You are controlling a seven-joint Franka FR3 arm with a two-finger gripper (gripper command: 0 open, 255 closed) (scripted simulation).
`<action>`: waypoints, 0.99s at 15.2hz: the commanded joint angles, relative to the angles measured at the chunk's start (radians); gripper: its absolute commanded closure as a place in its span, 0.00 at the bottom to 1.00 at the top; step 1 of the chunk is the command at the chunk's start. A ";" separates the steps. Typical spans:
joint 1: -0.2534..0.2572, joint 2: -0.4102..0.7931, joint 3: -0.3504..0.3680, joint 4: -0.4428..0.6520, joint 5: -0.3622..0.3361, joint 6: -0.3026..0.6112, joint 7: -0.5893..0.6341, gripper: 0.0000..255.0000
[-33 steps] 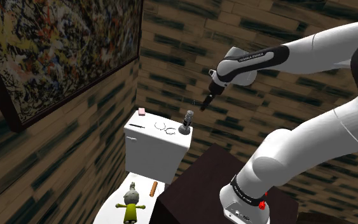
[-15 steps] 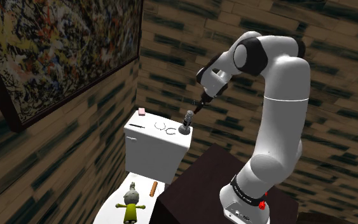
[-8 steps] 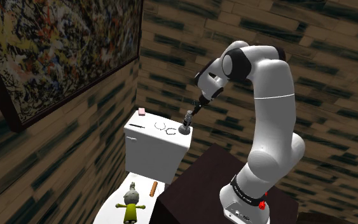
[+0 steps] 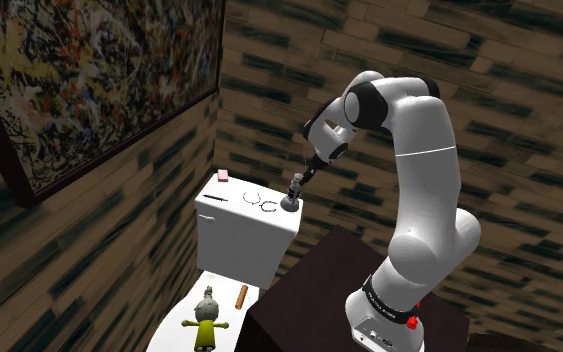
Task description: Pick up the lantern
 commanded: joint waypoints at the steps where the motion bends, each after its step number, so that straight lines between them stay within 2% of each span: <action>1: 0.000 0.002 0.001 0.000 0.001 0.001 -0.001 1.00; 8: 0.000 0.002 0.001 0.000 0.001 0.000 -0.001 1.00; 15: 0.035 -0.076 -0.046 -0.031 -0.066 -0.037 0.057 1.00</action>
